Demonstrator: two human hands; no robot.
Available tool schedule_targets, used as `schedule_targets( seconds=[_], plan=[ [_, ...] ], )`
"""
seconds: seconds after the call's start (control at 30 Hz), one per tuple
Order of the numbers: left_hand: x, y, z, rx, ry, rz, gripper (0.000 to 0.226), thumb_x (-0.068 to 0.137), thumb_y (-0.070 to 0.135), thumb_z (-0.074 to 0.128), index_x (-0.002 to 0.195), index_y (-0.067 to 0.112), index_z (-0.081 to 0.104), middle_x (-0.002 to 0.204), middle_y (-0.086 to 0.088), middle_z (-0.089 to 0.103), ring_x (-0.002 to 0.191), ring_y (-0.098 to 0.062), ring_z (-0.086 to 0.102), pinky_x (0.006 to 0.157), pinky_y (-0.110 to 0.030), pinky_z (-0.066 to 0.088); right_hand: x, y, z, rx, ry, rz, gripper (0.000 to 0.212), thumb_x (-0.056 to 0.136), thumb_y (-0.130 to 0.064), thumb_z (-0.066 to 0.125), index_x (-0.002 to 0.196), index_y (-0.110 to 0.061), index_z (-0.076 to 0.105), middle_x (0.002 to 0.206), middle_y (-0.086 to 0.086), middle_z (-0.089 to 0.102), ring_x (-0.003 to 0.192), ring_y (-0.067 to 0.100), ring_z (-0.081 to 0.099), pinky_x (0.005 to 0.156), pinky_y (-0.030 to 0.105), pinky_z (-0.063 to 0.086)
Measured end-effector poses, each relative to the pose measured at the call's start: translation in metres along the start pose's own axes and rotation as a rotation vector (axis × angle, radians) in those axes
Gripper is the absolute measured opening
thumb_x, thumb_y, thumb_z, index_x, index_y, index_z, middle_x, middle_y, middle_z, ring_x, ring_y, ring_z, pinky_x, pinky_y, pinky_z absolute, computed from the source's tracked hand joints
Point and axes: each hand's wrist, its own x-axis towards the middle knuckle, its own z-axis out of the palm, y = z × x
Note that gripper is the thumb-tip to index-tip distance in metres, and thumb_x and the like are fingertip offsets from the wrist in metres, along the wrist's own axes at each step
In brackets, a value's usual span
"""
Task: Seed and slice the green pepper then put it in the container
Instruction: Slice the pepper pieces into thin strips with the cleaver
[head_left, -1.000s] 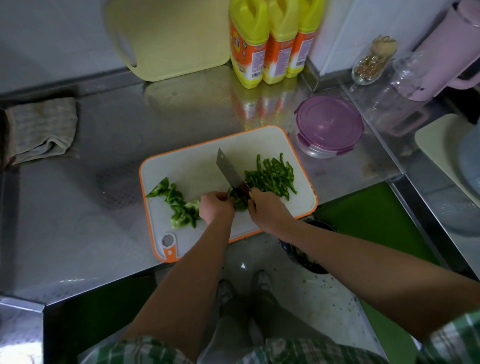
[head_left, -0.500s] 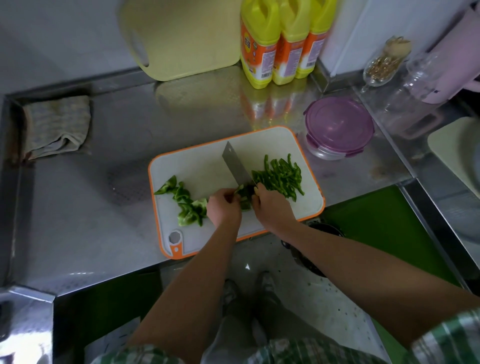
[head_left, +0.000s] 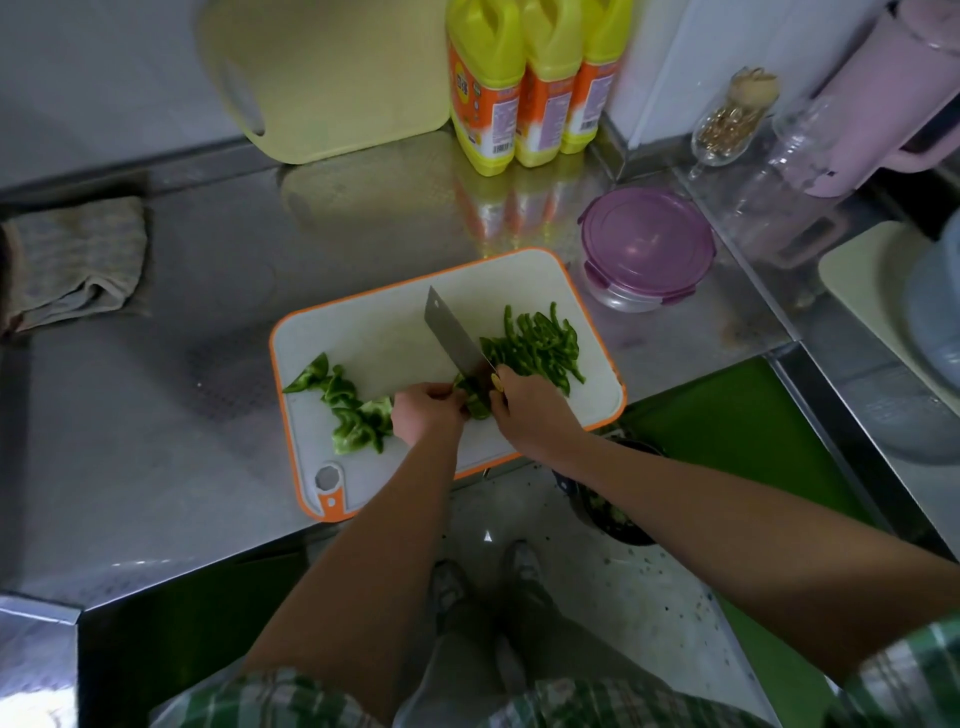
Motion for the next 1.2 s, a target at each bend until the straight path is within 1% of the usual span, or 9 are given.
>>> schedule_targets(
  seconds=[0.13, 0.23, 0.5, 0.63, 0.73, 0.83, 0.9, 1.03, 1.2],
  plan=[
    [0.003, -0.002, 0.001, 0.009, 0.005, -0.018, 0.019, 0.077, 0.016, 0.08, 0.094, 0.01, 0.076, 0.091, -0.009, 0.074, 0.084, -0.027, 0.071, 0.081, -0.041, 0.059, 0.0, -0.003, 0.002, 0.011, -0.051, 0.046, 0.011, 0.099, -0.018, 0.041, 0.089, -0.012, 0.041, 0.067, 0.0, 0.046, 0.062, 0.02, 0.05, 0.054, 0.028, 0.035],
    [0.005, -0.003, 0.002, 0.015, -0.008, -0.025, 0.019, 0.076, 0.016, 0.081, 0.093, 0.011, 0.076, 0.092, -0.01, 0.074, 0.086, -0.028, 0.07, 0.081, -0.042, 0.059, -0.001, -0.008, 0.007, -0.072, -0.071, 0.073, 0.01, 0.1, -0.016, 0.039, 0.099, -0.009, 0.046, 0.076, 0.005, 0.051, 0.072, 0.026, 0.056, 0.06, 0.03, 0.036],
    [0.0, -0.001, -0.003, 0.044, -0.025, 0.033, 0.024, 0.077, 0.014, 0.08, 0.099, 0.008, 0.075, 0.098, -0.011, 0.074, 0.092, -0.029, 0.069, 0.084, -0.042, 0.058, 0.006, -0.015, 0.015, -0.205, -0.054, 0.065, 0.014, 0.101, -0.014, 0.036, 0.109, -0.008, 0.046, 0.079, 0.006, 0.053, 0.079, 0.029, 0.062, 0.054, 0.03, 0.032],
    [-0.003, -0.002, -0.007, 0.135, -0.037, 0.123, 0.026, 0.083, 0.022, 0.075, 0.106, 0.01, 0.073, 0.1, -0.006, 0.074, 0.093, -0.023, 0.068, 0.083, -0.035, 0.055, 0.012, -0.017, 0.018, -0.2, -0.008, 0.04, 0.015, 0.102, -0.017, 0.036, 0.108, -0.008, 0.047, 0.086, 0.009, 0.062, 0.078, 0.028, 0.063, 0.051, 0.029, 0.031],
    [-0.004, -0.005, -0.008, 0.141, -0.04, 0.159, 0.022, 0.086, 0.019, 0.071, 0.106, 0.009, 0.072, 0.098, -0.008, 0.073, 0.092, -0.025, 0.067, 0.082, -0.037, 0.055, 0.012, -0.008, 0.017, -0.12, 0.028, 0.059, 0.022, 0.103, -0.022, 0.034, 0.11, -0.007, 0.048, 0.08, 0.009, 0.057, 0.073, 0.028, 0.061, 0.055, 0.031, 0.035],
    [-0.006, -0.005, -0.009, 0.125, -0.038, 0.174, 0.02, 0.086, 0.017, 0.07, 0.104, 0.008, 0.071, 0.096, -0.008, 0.073, 0.09, -0.026, 0.068, 0.083, -0.04, 0.056, 0.014, -0.006, 0.017, -0.04, 0.069, 0.092, 0.024, 0.102, -0.023, 0.036, 0.113, -0.004, 0.048, 0.068, 0.0, 0.045, 0.062, 0.022, 0.048, 0.048, 0.029, 0.03],
    [-0.006, -0.003, -0.01, 0.122, -0.028, 0.172, 0.02, 0.087, 0.019, 0.07, 0.105, 0.01, 0.071, 0.097, -0.007, 0.073, 0.091, -0.025, 0.068, 0.083, -0.04, 0.056, 0.013, -0.006, 0.017, -0.036, 0.08, 0.087, 0.022, 0.102, -0.022, 0.037, 0.11, -0.004, 0.048, 0.064, -0.003, 0.041, 0.059, 0.019, 0.044, 0.045, 0.027, 0.025],
    [-0.003, 0.0, -0.013, 0.09, 0.007, 0.148, 0.024, 0.088, 0.021, 0.069, 0.109, 0.011, 0.071, 0.101, -0.006, 0.072, 0.094, -0.024, 0.067, 0.085, -0.038, 0.056, 0.011, 0.004, 0.009, -0.056, 0.089, 0.079, 0.018, 0.101, -0.021, 0.04, 0.105, -0.005, 0.049, 0.073, 0.003, 0.049, 0.063, 0.021, 0.049, 0.052, 0.029, 0.032],
    [-0.004, 0.002, -0.011, 0.014, 0.004, 0.075, 0.019, 0.082, 0.019, 0.076, 0.1, 0.012, 0.073, 0.092, -0.005, 0.073, 0.086, -0.023, 0.069, 0.082, -0.039, 0.058, 0.008, 0.005, 0.002, 0.027, 0.083, 0.001, 0.017, 0.1, -0.02, 0.043, 0.099, -0.005, 0.051, 0.066, 0.003, 0.05, 0.053, 0.015, 0.045, 0.043, 0.022, 0.025]
  ],
)
